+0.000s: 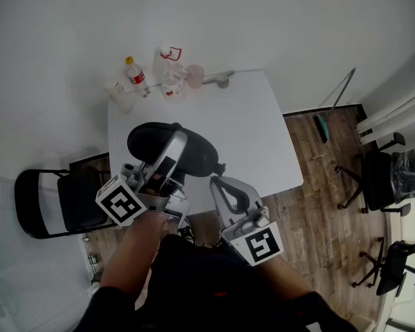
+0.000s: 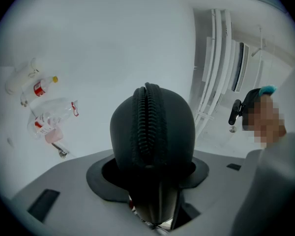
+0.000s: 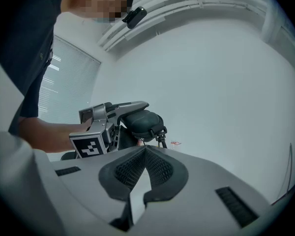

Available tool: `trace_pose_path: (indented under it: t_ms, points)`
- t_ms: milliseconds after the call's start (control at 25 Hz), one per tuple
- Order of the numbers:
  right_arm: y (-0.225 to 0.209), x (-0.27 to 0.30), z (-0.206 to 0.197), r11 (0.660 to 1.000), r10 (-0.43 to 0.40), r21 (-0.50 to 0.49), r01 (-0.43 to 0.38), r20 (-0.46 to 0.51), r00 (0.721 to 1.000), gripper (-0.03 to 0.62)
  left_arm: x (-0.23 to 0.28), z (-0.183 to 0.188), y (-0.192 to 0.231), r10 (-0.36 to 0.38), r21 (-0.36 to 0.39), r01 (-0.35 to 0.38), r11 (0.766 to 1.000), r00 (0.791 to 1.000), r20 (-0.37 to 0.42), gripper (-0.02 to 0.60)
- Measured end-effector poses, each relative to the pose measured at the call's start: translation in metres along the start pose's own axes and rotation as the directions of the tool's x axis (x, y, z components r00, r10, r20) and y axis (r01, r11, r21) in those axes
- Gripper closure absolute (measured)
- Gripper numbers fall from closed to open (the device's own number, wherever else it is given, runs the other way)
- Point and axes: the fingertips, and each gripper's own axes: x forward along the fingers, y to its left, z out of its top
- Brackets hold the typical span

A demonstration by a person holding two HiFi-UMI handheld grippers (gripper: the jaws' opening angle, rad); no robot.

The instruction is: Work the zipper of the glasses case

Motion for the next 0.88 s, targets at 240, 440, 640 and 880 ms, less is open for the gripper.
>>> trace_pose_path:
  t_ms: [240,440,640,880]
  points:
    - [-0.008,-0.001,0.001,1.0,-0.014,-0.016,0.014,-0.008,1.0,0.58,-0.002,-0.002,0.004,0.0,0.012,0.001,1.0,1.0,-0.01,0.341]
    - [-0.011,-0.002,-0.004,1.0,-0.021,-0.015,0.021,-0.027,0.999,0.58,-0.002,-0.006,0.005,-0.002,0.042,0.004,0.999,1.0,-0.028,0.342]
    - [-0.022,-0.002,-0.004,0.999,-0.025,-0.043,0.023,-0.043,0.999,0.58,-0.003,-0.01,0.007,-0.008,0.05,0.01,0.999,0.999,-0.045,0.344]
    - [-0.028,-0.006,0.001,0.998,-0.024,-0.059,0.021,-0.041,0.999,0.58,0.0,-0.015,-0.005,-0.05,0.078,0.057,0.995,0.994,-0.095,0.343]
